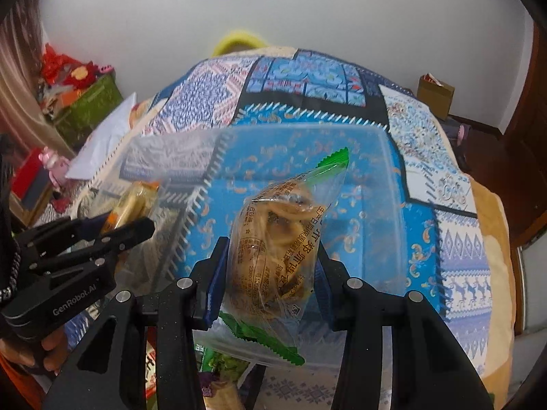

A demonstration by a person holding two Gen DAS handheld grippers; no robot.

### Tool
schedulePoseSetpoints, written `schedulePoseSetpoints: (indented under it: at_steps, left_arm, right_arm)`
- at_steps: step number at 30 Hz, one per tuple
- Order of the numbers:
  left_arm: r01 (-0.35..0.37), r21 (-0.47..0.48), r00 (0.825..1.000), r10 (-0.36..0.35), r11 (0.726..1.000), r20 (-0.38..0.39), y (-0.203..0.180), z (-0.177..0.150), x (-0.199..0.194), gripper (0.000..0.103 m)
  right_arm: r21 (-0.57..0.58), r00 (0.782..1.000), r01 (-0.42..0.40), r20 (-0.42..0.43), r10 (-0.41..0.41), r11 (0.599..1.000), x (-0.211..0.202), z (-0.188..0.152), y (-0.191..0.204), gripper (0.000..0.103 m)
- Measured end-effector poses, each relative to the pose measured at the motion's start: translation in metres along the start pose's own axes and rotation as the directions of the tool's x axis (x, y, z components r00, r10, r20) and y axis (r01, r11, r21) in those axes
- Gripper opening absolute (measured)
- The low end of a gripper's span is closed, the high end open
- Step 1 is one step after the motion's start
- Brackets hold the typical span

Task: Organize snacks
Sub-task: 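Carry both packets into the clear box and open both tools to release them, then grasp the brown cake packet with the left tool while the right tool grasps the purple snack bar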

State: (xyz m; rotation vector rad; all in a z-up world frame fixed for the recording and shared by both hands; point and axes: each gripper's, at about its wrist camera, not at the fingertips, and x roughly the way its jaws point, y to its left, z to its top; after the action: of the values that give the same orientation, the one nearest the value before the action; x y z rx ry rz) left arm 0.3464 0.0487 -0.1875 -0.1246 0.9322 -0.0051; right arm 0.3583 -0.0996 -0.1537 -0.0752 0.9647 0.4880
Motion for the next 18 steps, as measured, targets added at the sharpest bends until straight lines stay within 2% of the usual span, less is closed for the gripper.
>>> schedulePoseSetpoints:
  at_steps: [1,5,6,9,18]
  left_arm:
    - [-0.006,0.005,1.0,0.006,1.0,-0.001,-0.001,0.0,0.0,0.036]
    - [-0.01,0.011,1.0,0.01,1.0,0.003,-0.005,-0.001,-0.003,0.056]
    - [-0.009,0.012,1.0,0.009,1.0,0.009,-0.006,-0.001,-0.006,0.058]
    - [-0.009,0.018,1.0,0.008,1.0,0.024,-0.007,-0.001,-0.018,0.059]
    - [0.011,0.028,0.993,-0.015,1.0,0.12,-0.011,-0.003,-0.085,0.062]
  right_arm:
    - [-0.006,1.0,0.006,-0.007,-0.006,1.0,0.001,-0.001,0.001,0.043]
    - [-0.02,1.0,0.029,-0.009,-0.029,0.999,-0.001,-0.001,0.002,0.046]
    - [-0.02,1.0,0.031,-0.003,-0.031,0.999,-0.006,-0.002,0.002,0.046]
    - [-0.019,0.999,0.039,0.026,-0.038,0.999,-0.016,0.001,0.002,0.059]
    - [-0.019,0.993,0.029,0.117,-0.026,0.999,-0.073,0.0,0.007,0.061]
